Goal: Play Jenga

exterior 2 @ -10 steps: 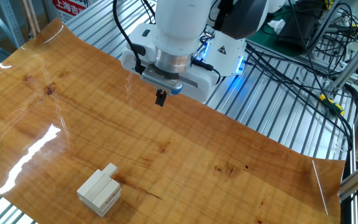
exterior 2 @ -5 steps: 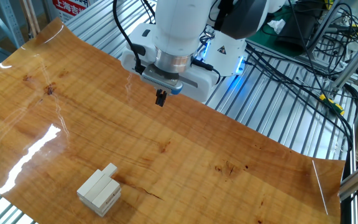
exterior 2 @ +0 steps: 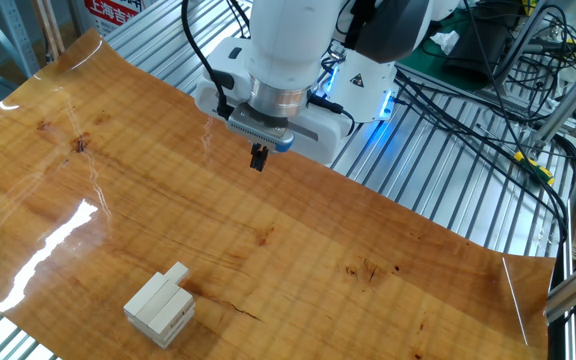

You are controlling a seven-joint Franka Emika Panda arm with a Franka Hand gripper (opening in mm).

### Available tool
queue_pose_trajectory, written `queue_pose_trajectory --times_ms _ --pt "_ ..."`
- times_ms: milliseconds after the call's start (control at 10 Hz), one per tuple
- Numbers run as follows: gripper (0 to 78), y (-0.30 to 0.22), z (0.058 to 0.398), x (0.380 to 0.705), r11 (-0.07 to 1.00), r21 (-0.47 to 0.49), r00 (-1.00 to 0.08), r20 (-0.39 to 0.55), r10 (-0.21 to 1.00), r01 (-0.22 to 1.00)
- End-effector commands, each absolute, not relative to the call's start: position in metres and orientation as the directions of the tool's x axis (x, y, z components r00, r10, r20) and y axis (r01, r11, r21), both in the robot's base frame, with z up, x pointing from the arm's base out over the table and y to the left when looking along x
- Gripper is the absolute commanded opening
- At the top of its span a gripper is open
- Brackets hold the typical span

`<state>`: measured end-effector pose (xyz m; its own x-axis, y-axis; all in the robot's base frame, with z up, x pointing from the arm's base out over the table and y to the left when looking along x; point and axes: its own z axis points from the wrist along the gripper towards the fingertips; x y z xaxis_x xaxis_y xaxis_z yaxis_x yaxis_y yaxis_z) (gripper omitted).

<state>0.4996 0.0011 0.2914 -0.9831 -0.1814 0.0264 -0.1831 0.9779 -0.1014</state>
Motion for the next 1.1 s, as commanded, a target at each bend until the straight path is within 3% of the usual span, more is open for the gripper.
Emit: queue_pose_trajectory --times_ms 100,900,1100 --pt "0.0 0.001 0.292 0.500 0.978 -0.104 -0.983 0.025 -0.182 -0.183" --pt "0.0 0.002 0.272 0.502 0.982 -0.089 -0.986 0.020 -0.166 -0.167" --pt "0.0 0.002 0.250 0.503 0.991 -0.034 -0.992 0.002 -0.126 -0.126"
